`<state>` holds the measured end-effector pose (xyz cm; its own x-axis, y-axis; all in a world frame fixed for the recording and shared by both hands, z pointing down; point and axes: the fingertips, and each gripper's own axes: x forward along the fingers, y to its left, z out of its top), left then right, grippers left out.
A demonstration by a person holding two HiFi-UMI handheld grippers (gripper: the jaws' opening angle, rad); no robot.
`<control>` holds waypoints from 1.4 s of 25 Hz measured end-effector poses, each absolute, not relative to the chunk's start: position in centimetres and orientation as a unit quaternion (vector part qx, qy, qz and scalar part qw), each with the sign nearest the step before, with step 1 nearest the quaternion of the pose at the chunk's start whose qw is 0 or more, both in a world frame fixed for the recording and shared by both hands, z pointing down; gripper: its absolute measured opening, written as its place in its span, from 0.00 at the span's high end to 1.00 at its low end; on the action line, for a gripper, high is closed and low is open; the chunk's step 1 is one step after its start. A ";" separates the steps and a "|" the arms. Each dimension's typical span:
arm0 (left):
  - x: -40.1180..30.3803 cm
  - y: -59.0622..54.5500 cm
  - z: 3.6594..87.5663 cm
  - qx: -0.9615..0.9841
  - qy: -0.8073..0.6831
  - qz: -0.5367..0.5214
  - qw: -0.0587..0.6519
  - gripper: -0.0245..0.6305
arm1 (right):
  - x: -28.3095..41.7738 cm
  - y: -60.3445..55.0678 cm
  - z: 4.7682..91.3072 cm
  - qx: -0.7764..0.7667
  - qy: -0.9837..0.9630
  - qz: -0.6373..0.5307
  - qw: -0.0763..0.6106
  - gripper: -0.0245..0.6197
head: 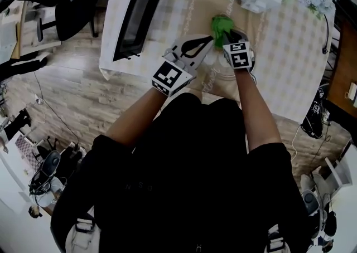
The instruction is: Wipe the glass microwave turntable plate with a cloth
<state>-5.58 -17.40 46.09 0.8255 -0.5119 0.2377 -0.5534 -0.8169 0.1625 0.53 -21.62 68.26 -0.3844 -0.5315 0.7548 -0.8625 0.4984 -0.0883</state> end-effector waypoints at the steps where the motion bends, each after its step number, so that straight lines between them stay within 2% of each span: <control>1: -5.7 -17.4 46.2 0.948 -0.283 0.093 0.115 0.93 | 0.6 -21.8 68.3 0.438 -0.794 0.240 0.346 0.87; 8: -5.8 -17.3 46.5 0.945 -0.291 0.093 0.120 0.93 | 1.9 -21.8 68.5 0.444 -0.783 0.221 0.375 0.87; 26: -3.3 -16.1 45.9 0.957 -0.252 0.092 0.112 0.93 | 12.7 -18.3 68.9 0.530 -0.707 0.249 0.396 0.88; 35: -3.6 -16.4 45.1 0.961 -0.247 0.084 0.095 0.93 | 14.3 -17.3 67.7 0.550 -0.690 0.256 0.396 0.88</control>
